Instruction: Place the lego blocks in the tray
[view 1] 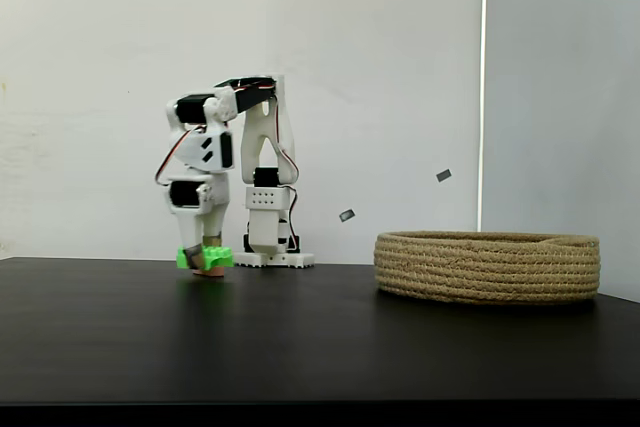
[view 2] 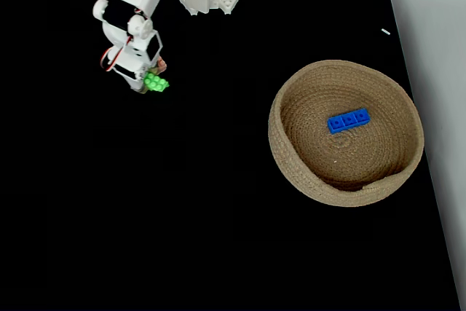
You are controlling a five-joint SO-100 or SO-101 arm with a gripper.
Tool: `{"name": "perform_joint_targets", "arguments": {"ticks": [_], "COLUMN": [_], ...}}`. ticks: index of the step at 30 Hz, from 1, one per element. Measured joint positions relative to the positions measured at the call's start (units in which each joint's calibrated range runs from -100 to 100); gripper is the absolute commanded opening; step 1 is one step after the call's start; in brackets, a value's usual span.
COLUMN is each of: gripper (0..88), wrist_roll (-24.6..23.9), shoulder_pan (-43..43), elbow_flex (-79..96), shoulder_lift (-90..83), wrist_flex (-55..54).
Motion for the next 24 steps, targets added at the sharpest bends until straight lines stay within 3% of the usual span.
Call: {"name": "perform_joint_targets", "arguments": {"ticks": [4,11,15,19,22,24], "gripper": [0.4,1.4,11.3,14.8,30.2,30.2], "wrist_roll": [-6.89,-19.1,-23.0,-25.74,-27.2,-28.03], "shoulder_pan": [-13.84,-37.7,-47.48,-54.48,-57.74,-59.2], "elbow_flex": [0.0,0.0,0.0,0.0,0.0,0.0], "shoulder_lift": [-8.65,-21.8,-22.73,-22.73,-21.97,-20.87], "wrist_flex": [2.84,-5.44,-10.31,-17.13,-21.36,-22.49]}}
